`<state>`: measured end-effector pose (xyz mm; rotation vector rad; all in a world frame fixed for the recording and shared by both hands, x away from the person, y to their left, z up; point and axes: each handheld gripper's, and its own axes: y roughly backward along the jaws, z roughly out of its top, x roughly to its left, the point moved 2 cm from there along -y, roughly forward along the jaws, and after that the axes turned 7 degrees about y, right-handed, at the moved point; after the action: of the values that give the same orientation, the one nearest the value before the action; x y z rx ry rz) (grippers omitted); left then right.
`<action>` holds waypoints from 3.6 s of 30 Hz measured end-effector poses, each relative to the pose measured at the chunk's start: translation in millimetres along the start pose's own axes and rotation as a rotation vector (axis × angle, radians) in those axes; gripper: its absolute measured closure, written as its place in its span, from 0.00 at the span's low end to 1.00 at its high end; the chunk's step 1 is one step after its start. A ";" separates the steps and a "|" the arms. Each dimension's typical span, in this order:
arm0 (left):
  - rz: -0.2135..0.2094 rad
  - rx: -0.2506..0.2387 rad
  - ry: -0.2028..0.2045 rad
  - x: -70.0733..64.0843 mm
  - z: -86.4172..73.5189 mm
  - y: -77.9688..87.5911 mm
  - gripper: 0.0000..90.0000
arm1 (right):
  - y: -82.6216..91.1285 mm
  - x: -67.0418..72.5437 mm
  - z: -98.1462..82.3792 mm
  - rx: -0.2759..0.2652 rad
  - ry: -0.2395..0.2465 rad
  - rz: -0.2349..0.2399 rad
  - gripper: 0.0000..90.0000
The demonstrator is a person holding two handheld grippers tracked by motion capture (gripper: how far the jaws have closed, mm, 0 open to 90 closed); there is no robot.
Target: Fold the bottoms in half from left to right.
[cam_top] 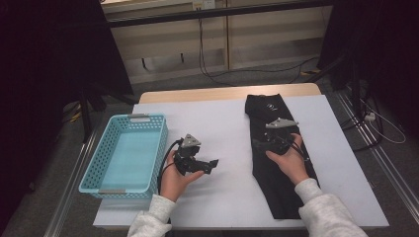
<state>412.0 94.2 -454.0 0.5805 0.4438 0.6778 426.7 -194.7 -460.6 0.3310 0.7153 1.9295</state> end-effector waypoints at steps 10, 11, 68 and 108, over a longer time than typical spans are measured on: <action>0.005 -0.004 0.004 4.1 0.1 3.3 0.12 | -32.0 5.1 11.4 0.010 -0.025 -0.024 0.35; 0.008 -0.006 0.002 4.5 0.3 3.8 0.12 | -34.0 4.9 11.4 0.014 -0.025 -0.024 0.35; 0.029 -0.023 0.045 11.9 0.2 6.0 0.12 | -31.4 34.9 7.0 0.036 0.072 0.223 0.95; 0.048 -0.024 0.092 23.0 -1.1 9.3 0.12 | -47.3 68.4 42.0 -0.021 0.215 0.210 0.68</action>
<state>423.3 116.4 -453.5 0.5399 0.5081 0.7565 451.8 -105.0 -461.9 0.1935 0.8265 2.1933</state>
